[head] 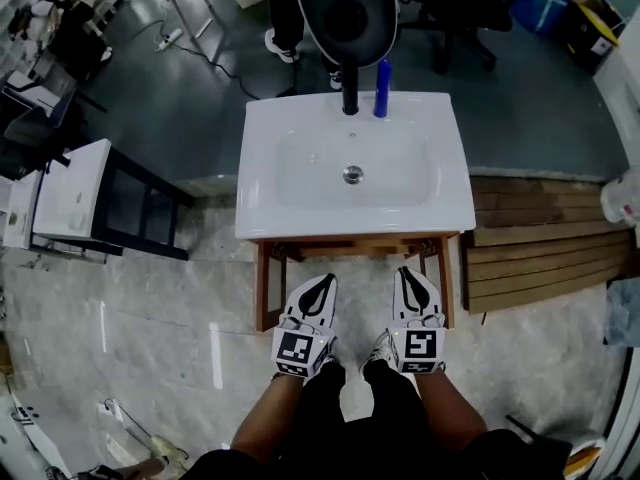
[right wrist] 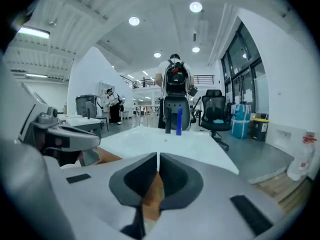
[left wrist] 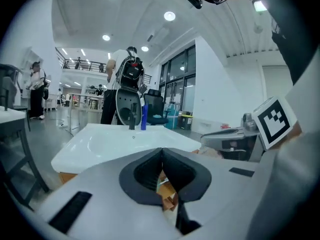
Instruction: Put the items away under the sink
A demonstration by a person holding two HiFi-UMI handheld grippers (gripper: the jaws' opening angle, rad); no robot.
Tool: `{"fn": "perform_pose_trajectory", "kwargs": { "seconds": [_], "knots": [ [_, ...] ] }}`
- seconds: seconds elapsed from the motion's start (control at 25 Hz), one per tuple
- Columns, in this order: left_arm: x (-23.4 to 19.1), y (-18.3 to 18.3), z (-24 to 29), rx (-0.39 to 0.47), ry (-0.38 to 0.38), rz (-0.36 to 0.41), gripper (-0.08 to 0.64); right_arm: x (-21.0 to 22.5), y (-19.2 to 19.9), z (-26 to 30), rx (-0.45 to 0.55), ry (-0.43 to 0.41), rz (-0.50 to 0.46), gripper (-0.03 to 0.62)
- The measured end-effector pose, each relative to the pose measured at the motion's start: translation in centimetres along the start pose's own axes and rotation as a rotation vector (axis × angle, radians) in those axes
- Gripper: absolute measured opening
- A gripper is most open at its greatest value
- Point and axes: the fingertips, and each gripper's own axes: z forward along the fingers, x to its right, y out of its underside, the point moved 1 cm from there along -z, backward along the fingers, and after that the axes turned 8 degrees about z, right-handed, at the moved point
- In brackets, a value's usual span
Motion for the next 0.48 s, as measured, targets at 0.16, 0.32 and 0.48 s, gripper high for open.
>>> {"fn": "perform_pose_trajectory", "kwargs": {
  "seconds": [0.16, 0.32, 0.48],
  "knots": [
    [0.8, -4.5, -2.2, 0.03, -0.009, -0.017, 0.02, -0.4, -4.5, -3.2, 0.056, -0.008, 0.027, 0.02],
    [2.2, -7.4, -3.3, 0.05, -0.002, 0.001, 0.02, -1.1, -6.3, -5.2, 0.068, -0.053, 0.013, 0.02],
    [3.6, -9.2, -2.8, 0.068, 0.029, 0.034, 0.021, -1.0, -8.8, -5.3, 0.112, -0.088, 0.002, 0.02]
  ]
}}
